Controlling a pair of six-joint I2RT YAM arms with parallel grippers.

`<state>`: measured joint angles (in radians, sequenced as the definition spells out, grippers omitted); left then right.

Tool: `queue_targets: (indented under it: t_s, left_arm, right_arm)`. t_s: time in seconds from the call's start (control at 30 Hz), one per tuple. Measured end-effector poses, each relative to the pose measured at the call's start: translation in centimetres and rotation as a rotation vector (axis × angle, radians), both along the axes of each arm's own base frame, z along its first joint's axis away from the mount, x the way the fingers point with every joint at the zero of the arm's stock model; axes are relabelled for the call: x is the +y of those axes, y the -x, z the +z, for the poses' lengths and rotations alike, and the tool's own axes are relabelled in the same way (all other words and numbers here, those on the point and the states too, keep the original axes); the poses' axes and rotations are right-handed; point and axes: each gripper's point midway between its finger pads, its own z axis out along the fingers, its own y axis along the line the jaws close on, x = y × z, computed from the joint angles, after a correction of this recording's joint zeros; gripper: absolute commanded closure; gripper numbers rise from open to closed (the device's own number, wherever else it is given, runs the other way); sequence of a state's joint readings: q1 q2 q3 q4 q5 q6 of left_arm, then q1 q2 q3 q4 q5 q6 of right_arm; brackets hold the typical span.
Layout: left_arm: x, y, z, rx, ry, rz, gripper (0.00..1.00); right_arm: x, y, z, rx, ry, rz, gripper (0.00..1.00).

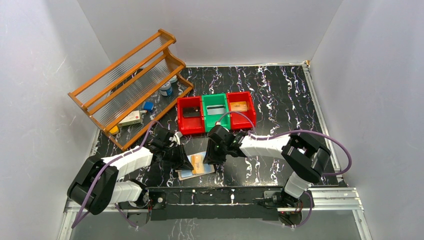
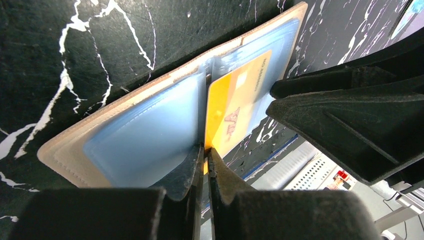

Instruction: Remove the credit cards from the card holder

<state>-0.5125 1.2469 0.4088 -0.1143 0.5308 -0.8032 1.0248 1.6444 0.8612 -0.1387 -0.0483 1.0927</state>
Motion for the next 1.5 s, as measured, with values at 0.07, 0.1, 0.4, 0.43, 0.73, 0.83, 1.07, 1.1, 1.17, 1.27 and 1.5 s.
queue_targets:
  t_s: [0.07, 0.1, 0.4, 0.43, 0.73, 0.83, 1.07, 1.1, 1.17, 1.27, 1.5]
  left_arm:
    - [0.0, 0.0, 0.1, -0.003, 0.002, 0.000, 0.95]
    - [0.0, 0.0, 0.1, -0.005, 0.002, 0.000, 0.95]
    - [0.0, -0.1, 0.2, -0.008, 0.004, 0.000, 0.94]
    - [0.0, -0.1, 0.2, -0.009, 0.004, 0.001, 0.93]
    - [-0.1, -0.3, 0.4, -0.020, 0.010, 0.011, 0.73]
    - [-0.5, -0.7, 0.8, -0.028, 0.029, 0.025, 0.72]
    - [-1.1, -1.6, 1.4, -0.041, 0.066, 0.058, 0.81]
    - [-1.2, -1.6, 1.4, -0.039, 0.068, 0.063, 0.84]
    - [-1.2, -1.6, 1.4, -0.036, 0.071, 0.070, 0.89]
    - [-1.2, -1.6, 1.4, -0.038, 0.075, 0.075, 0.92]
    - [-0.7, -1.3, 1.3, -0.043, 0.054, 0.086, 0.94]
  right_arm:
    - [0.0, -0.1, 0.2, -0.013, -0.004, 0.013, 0.62]
    - [0.0, -0.1, 0.5, -0.022, -0.008, 0.021, 0.62]
    - [2.7, -0.8, 3.1, -0.091, -0.116, 0.088, 0.62]
    - [2.7, -0.7, 2.9, -0.087, -0.115, 0.091, 0.62]
    - [1.8, -0.1, 0.3, -0.016, -0.034, 0.056, 0.62]
    - [1.8, 0.0, 0.2, -0.006, -0.035, 0.050, 0.63]
    - [2.0, 0.2, 0.0, 0.015, -0.042, 0.046, 0.63]
    - [2.0, 0.2, 0.0, 0.016, -0.043, 0.046, 0.63]
    - [2.0, 0.1, 0.1, 0.019, -0.044, 0.042, 0.63]
    - [2.0, 0.0, 0.0, 0.024, -0.045, 0.035, 0.63]
    - [1.9, 0.0, 0.0, 0.026, -0.045, 0.029, 0.63]
